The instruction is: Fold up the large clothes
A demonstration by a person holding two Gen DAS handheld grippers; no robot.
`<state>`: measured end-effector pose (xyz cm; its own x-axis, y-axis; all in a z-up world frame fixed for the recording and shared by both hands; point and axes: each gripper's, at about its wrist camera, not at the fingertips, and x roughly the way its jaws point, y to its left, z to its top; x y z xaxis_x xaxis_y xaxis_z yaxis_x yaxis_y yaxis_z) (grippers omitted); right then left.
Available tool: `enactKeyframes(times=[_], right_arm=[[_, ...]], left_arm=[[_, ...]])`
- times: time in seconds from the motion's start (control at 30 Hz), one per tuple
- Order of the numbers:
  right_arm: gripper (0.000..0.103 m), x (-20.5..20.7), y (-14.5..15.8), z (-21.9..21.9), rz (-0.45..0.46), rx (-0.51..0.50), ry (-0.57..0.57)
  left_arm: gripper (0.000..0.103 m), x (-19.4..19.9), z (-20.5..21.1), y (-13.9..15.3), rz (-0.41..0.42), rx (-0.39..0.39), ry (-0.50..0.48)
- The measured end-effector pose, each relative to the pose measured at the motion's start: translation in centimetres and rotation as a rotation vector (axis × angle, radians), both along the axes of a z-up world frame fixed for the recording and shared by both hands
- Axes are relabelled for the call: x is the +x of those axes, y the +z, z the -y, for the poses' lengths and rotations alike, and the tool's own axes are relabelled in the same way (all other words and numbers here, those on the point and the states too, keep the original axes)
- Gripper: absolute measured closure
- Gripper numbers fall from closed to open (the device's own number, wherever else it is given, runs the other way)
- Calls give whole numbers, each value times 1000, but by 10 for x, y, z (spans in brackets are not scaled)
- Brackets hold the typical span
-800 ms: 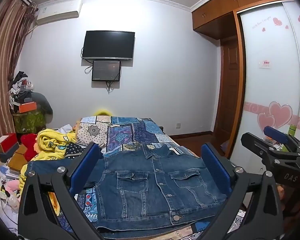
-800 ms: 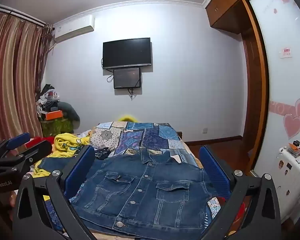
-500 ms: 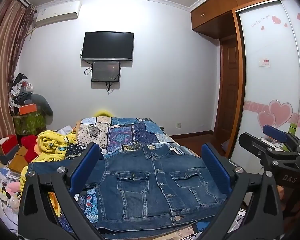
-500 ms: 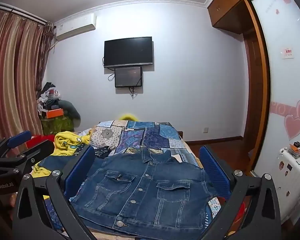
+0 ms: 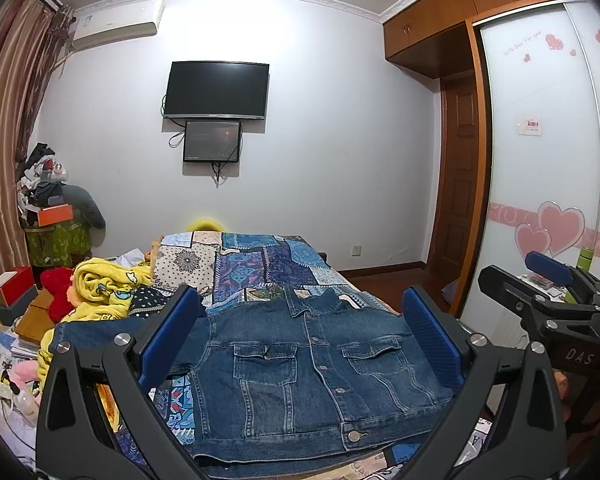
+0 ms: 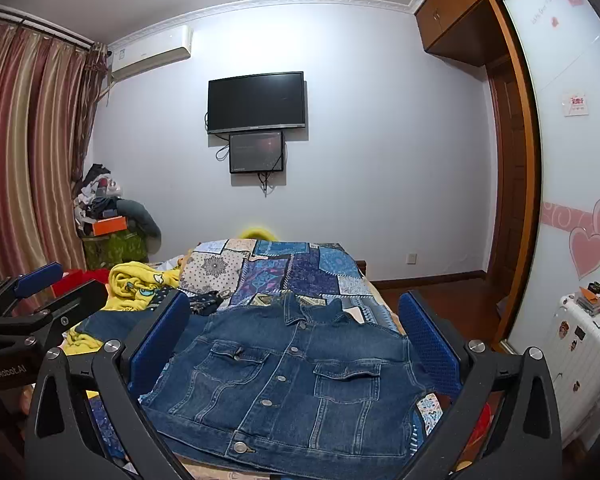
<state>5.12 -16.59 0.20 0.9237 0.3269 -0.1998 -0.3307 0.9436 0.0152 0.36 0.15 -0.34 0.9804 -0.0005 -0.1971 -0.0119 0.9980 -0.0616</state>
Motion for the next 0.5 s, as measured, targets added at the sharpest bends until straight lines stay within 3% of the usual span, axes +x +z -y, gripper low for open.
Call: enactKeyframes(times=[0.5], right_arm=[[0,0,1,1,-2,0,-1]], left_arm=[[1,3,-3,-1,0,-12,3]])
